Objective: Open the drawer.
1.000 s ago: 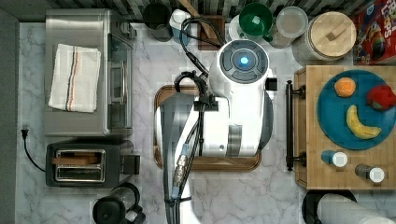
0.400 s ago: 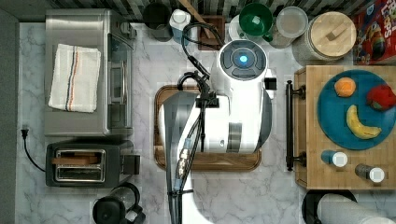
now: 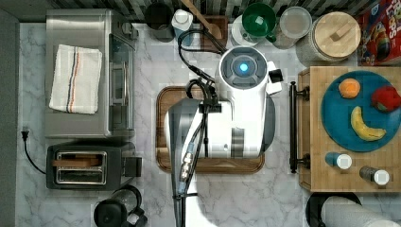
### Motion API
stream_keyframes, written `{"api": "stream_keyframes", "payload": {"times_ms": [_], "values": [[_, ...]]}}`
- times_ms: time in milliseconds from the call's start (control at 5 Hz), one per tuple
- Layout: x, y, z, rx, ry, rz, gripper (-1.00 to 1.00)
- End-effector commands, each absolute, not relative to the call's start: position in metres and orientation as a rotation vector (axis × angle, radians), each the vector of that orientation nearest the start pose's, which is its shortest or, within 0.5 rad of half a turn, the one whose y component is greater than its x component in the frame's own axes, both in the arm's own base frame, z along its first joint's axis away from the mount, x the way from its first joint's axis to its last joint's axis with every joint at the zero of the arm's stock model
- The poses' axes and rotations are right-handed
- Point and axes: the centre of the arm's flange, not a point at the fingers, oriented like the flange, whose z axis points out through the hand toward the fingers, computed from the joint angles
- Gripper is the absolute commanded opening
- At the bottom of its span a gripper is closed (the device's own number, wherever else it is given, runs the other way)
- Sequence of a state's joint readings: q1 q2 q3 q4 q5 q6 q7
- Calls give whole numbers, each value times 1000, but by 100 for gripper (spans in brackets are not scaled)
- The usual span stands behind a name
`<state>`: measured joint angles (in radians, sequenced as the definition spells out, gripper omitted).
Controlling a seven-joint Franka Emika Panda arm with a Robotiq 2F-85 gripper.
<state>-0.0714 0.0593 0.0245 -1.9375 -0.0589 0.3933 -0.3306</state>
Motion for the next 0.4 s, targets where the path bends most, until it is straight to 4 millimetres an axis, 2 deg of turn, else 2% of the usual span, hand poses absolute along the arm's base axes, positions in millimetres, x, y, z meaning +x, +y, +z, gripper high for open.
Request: {"api": "stream_keyframes", "payload": {"times_ms": [200, 400], "values": [[532, -107, 438, -3253, 345, 75, 100], [522, -128, 426, -3291, 208, 22, 100]]}}
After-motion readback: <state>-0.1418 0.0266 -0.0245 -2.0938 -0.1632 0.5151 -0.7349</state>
